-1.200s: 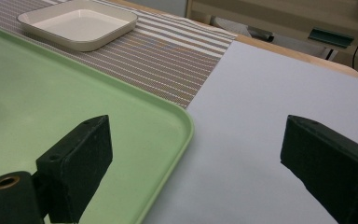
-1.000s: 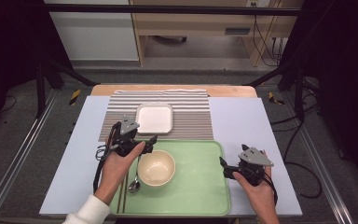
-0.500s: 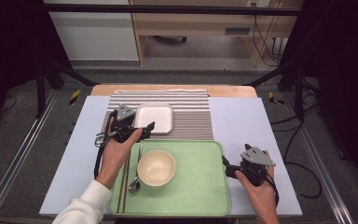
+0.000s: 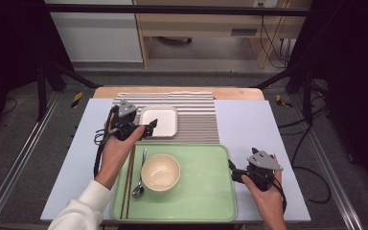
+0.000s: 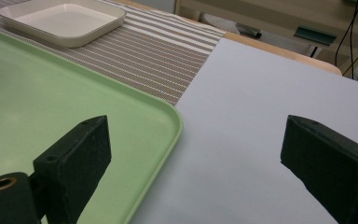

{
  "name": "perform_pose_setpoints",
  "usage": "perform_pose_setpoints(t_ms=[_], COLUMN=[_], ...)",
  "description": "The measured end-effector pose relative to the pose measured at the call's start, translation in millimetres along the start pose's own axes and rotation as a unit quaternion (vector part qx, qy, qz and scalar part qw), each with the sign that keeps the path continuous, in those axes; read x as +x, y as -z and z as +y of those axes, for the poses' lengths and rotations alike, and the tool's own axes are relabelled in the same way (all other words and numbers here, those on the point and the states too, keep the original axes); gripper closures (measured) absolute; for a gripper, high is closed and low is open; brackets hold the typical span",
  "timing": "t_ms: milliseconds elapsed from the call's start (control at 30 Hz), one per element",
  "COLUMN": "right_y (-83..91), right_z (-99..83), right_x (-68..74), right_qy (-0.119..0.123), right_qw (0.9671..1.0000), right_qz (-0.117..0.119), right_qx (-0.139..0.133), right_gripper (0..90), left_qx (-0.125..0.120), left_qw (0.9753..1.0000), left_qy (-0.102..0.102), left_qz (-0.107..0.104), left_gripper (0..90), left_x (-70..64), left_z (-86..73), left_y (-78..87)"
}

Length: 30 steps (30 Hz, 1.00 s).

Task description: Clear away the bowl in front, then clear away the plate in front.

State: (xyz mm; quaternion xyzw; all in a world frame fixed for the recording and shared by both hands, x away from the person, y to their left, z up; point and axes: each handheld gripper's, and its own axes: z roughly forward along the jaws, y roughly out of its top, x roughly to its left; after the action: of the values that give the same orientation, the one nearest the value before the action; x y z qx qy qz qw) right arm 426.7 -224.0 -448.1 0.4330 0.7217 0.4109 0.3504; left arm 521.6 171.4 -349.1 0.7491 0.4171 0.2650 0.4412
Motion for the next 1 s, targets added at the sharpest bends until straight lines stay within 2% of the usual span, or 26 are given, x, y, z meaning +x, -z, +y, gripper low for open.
perform_pose_setpoints(t_ms=[167,300,467,633,733,833,900,1000], right_y=[-1.1,-1.8,-1.3,-0.9,-1.2,-1.4,-1.0,-0.4], right_z=[-0.1,0.9,0.8,0.3,0.6,1.4,1.9,2.1], right_x=[-0.6,1.3,0.9,-0.2,0.4,1.5,2.1,2.0], right_qy=[-0.009,-0.005,-0.005,-0.009,-0.009,-0.006,-0.007,-0.009], right_qw=[1.0,1.0,1.0,0.9999,0.9999,0.9999,0.9999,0.9998], right_qz=[-0.003,-0.001,-0.003,-0.003,0.0,0.004,0.006,0.008], right_qx=[-0.003,-0.004,-0.006,-0.006,-0.008,-0.011,-0.012,-0.013], right_gripper=[7.7,7.8,7.8,7.9,8.1,8.5,9.0,9.2], left_qx=[-0.005,-0.006,0.005,0.028,0.037,0.054,0.06,0.063], left_qw=[0.9999,0.9997,0.9985,0.9969,0.9967,0.9958,0.9952,0.9937], left_qy=[0.003,0.012,0.034,0.04,0.042,0.045,0.055,0.083], left_qz=[0.01,0.023,0.043,0.061,0.059,0.059,0.056,0.041], left_gripper=[15.5,15.4,16.2,20.3,28.8,29.0,28.9,27.1], left_x=[7.4,16.6,36.2,55.5,62.1,69.7,73.9,75.9], left_z=[6.2,8.9,6.1,-0.8,-5.1,-9.8,-13.9,-18.2], left_y=[3.9,1.1,-17.0,-39.1,-49.8,-61.1,-70.4,-80.3])
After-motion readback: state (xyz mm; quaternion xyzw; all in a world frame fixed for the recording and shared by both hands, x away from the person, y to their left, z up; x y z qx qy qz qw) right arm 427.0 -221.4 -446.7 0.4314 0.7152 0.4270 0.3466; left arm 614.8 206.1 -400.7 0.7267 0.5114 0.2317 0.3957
